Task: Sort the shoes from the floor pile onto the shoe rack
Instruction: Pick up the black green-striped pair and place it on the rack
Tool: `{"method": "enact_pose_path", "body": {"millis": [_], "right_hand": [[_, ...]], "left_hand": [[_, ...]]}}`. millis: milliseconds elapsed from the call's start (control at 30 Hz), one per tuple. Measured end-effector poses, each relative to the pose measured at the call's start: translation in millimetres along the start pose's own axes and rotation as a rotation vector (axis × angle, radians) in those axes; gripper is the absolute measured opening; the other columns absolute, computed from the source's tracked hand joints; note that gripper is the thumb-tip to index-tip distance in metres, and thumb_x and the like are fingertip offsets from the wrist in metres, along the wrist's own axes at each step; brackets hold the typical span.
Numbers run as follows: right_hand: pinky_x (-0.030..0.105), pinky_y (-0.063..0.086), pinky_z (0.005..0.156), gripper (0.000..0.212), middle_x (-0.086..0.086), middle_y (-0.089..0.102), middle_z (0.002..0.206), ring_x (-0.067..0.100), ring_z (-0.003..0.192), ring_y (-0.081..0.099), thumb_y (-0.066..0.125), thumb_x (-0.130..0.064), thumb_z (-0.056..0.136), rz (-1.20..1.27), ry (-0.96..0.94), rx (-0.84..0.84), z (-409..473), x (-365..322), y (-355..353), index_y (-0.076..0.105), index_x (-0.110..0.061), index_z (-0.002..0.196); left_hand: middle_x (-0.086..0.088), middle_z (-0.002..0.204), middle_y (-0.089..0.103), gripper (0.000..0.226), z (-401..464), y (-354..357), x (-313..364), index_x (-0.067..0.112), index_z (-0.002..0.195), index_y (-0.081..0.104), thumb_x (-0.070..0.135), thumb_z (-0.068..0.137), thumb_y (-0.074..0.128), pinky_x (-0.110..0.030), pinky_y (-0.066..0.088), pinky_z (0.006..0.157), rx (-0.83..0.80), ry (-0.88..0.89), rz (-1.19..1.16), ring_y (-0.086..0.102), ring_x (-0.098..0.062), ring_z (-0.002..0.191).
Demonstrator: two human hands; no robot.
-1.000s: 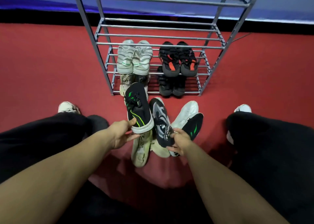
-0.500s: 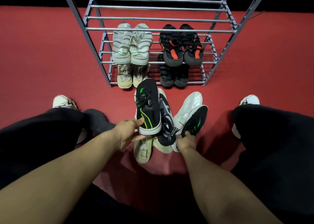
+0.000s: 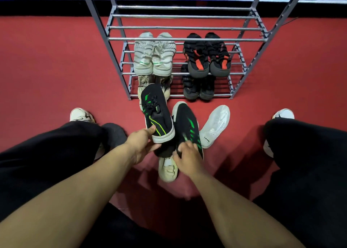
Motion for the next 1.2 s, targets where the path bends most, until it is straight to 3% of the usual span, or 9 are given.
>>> {"method": "enact_pose_path", "body": {"millis": [100, 267, 367, 433, 533, 667, 867, 1100, 1200], "right_hand": [[0.028, 0.042, 0.097, 0.023, 0.01, 0.067, 0.113, 0.024, 0.109, 0.06, 0.054, -0.01, 0.091, 0.443, 0.368, -0.145, -9, 31, 17, 0.068, -0.01, 0.109], [0.034, 0.042, 0.095, 0.03, 0.021, 0.059, 0.111, 0.029, 0.097, 0.056, 0.052, 0.008, 0.082, 0.498, 0.644, 0.244, -14, 63, -5, 0.063, -0.006, 0.106], [0.033, 0.037, 0.102, 0.044, 0.015, 0.057, 0.128, 0.033, 0.123, 0.051, 0.068, -0.024, 0.087, 0.286, 0.831, 0.0, -20, 84, 0, 0.054, -0.01, 0.126], [0.036, 0.048, 0.095, 0.05, 0.014, 0.063, 0.123, 0.031, 0.113, 0.059, 0.072, -0.033, 0.085, 0.467, 0.947, -0.215, -25, 86, 17, 0.057, -0.005, 0.124], [0.028, 0.051, 0.06, 0.022, 0.011, 0.069, 0.106, 0.019, 0.077, 0.062, 0.072, -0.025, 0.087, 0.734, 0.99, -0.258, -29, 79, 28, 0.063, -0.009, 0.099], [0.041, 0.053, 0.085, 0.008, 0.008, 0.067, 0.105, 0.025, 0.092, 0.066, 0.06, -0.016, 0.092, 0.828, 1.084, -0.289, -31, 87, 36, 0.056, -0.012, 0.098], [0.039, 0.057, 0.07, 0.016, 0.01, 0.067, 0.088, 0.025, 0.076, 0.065, 0.056, -0.011, 0.091, 0.899, 1.093, -0.394, -39, 70, 36, 0.059, -0.013, 0.107], [0.029, 0.049, 0.057, 0.022, 0.003, 0.065, 0.091, 0.015, 0.08, 0.061, 0.059, -0.01, 0.091, 1.076, 1.152, -0.415, -46, 61, 41, 0.057, -0.02, 0.111], [0.028, 0.05, 0.067, 0.021, 0.004, 0.061, 0.096, 0.012, 0.079, 0.055, 0.062, -0.009, 0.09, 1.15, 1.167, -0.454, -47, 54, 44, 0.056, -0.017, 0.108]], "left_hand": [[-0.003, 0.098, 0.069, 0.013, 0, -3, -5, 0.01, 0.099, 0.066, 0.021, 0.093, 0.061, -0.032, 0.061, 0.071, 0.011, -0.012, -0.009, 0.066, -0.015, 0.081], [-0.007, 0.108, 0.07, 0.023, 1, -7, -10, 0.007, 0.109, 0.066, 0.022, 0.092, 0.063, -0.035, 0.06, 0.079, 0.02, -0.024, 0.012, 0.067, -0.02, 0.094], [-0.009, 0.11, 0.069, 0.028, 2, -9, -12, 0.006, 0.114, 0.064, 0.021, 0.092, 0.063, -0.036, 0.059, 0.081, 0.025, -0.03, 0.035, 0.066, -0.023, 0.097], [-0.008, 0.106, 0.07, 0.025, 2, -9, -14, 0.006, 0.112, 0.065, 0.021, 0.092, 0.063, -0.037, 0.058, 0.083, 0.011, -0.037, 0.039, 0.066, -0.023, 0.096], [-0.004, 0.095, 0.071, 0.017, 4, -7, -15, 0.01, 0.104, 0.065, 0.022, 0.092, 0.062, -0.034, 0.06, 0.078, -0.002, -0.041, 0.052, 0.067, -0.019, 0.086], [-0.003, 0.092, 0.067, 0.009, 7, -6, -14, 0.013, 0.095, 0.064, 0.022, 0.092, 0.062, -0.035, 0.059, 0.08, 0.007, -0.033, 0.077, 0.064, -0.018, 0.085], [0.004, 0.068, 0.072, 0.008, 5, -3, -12, 0.014, 0.089, 0.065, 0.022, 0.091, 0.064, -0.032, 0.061, 0.07, 0.011, -0.027, 0.081, 0.066, -0.01, 0.066], [-0.004, 0.091, 0.068, 0.009, 0, -5, -13, 0.012, 0.091, 0.066, 0.021, 0.09, 0.065, -0.04, 0.058, 0.085, 0.006, -0.007, 0.071, 0.064, -0.018, 0.088], [-0.003, 0.09, 0.067, 0.008, 1, -5, -9, 0.013, 0.088, 0.065, 0.02, 0.09, 0.065, -0.04, 0.057, 0.085, 0.006, 0.005, 0.064, 0.063, -0.017, 0.086]]}}
Point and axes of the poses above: each hand's wrist, its own z-axis towards the middle knuckle, its own y-axis out of the palm, x = y × z, the point moved 5 cm from there along z, towards the middle knuckle
